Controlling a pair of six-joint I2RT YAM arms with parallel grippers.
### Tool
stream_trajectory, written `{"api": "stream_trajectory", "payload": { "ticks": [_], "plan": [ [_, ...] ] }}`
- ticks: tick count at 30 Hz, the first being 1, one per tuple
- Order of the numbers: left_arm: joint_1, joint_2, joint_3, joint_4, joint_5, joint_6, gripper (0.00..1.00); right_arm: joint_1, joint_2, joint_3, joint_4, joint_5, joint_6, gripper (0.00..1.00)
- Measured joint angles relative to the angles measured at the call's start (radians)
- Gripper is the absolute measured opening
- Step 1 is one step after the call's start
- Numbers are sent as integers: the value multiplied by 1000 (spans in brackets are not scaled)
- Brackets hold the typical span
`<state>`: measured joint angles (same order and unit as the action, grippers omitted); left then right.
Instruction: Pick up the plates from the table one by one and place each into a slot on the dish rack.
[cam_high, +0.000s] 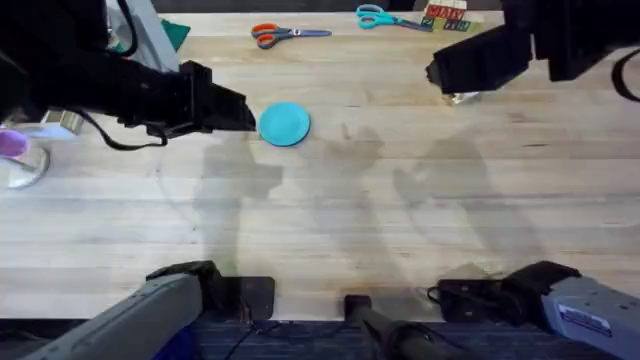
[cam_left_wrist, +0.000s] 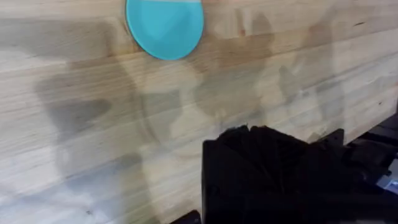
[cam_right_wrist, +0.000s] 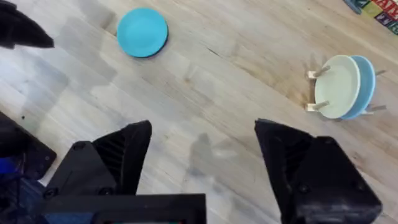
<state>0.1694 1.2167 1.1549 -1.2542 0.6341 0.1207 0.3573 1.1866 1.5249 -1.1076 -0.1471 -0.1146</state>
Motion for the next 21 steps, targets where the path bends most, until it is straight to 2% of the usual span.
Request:
{"api": "stream_trajectory", "payload": {
  "ticks": [5, 21],
  "plan": [
    [2, 74, 0, 29, 29, 0, 40, 0, 0, 0, 0, 0, 0, 996],
    [2, 292, -1, 185, 51, 0, 41, 0, 0, 0, 0, 0, 3, 996]
  ]
}}
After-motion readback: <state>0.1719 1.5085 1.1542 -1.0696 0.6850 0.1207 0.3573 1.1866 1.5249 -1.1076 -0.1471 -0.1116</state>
